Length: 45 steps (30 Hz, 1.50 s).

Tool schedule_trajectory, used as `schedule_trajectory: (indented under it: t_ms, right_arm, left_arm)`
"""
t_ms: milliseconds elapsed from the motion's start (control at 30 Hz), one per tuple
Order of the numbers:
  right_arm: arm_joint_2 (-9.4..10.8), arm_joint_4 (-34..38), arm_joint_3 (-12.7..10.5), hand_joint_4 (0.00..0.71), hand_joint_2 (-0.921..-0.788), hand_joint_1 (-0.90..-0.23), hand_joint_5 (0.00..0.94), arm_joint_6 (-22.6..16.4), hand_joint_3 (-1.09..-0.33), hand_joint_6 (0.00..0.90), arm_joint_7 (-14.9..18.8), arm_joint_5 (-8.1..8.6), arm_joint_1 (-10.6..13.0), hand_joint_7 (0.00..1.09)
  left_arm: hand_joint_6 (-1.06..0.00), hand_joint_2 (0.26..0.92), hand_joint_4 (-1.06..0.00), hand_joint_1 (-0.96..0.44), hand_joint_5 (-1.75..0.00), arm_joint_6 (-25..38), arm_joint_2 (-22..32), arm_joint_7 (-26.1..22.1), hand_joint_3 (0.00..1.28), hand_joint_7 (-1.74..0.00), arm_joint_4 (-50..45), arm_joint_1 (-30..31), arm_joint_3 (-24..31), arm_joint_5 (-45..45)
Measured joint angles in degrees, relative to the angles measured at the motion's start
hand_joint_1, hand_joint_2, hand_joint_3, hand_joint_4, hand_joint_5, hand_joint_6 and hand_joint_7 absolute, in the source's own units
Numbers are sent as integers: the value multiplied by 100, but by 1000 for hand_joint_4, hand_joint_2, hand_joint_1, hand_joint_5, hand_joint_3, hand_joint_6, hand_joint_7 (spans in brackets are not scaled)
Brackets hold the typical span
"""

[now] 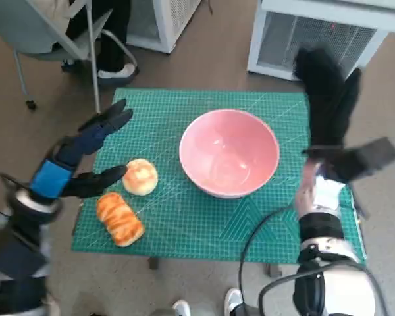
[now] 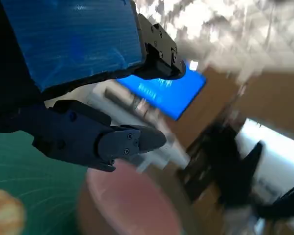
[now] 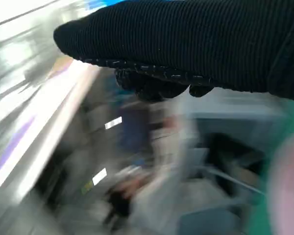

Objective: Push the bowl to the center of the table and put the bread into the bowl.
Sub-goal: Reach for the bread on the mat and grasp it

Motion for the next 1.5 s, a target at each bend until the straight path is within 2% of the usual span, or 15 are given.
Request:
schedule_trajectory:
  t_ms: [133,300,433,567,767,1200,1500]
  right_arm:
    - [-4,-593,199,296,-921,-583,26,-253,-776,237,407,213,232,224]
    - [-36,-1168,375,303,-921,-606,23,-372,-760,244,731,449,488,234]
    - [-80,-1495,483,304,-921,-614,20,-380,-752,240,883,587,633,239]
    - [-104,-1729,557,299,-921,-618,14,-352,-749,230,905,606,760,243]
    - [-105,-1945,631,296,-921,-621,10,-275,-748,215,873,621,893,252]
    - [-111,-2115,729,297,-921,-624,7,-219,-748,204,502,371,1042,274]
    - [-109,-2233,794,297,-921,-623,5,-135,-750,199,393,339,1111,292]
  left_arm:
    - [-401,921,-300,-479,-2,329,487,-436,143,-9,-217,105,1,7]
    - [-405,917,-304,-444,-2,540,921,-858,62,-7,-292,203,-30,103]
    - [-406,870,-311,-359,-2,647,1198,-1213,14,-4,-298,204,-145,218]
    - [-405,814,-316,-299,-3,760,1430,-1521,3,-3,-299,192,-331,383]
    - [-422,766,-321,-259,-3,841,1617,-1790,0,-9,-234,83,-590,728]
    - [-466,754,-340,-243,-4,801,1663,-2212,0,-16,78,-143,-1096,957]
    - [-481,757,-343,-199,-1,696,1553,-2314,1,-12,355,-251,-1454,1104]
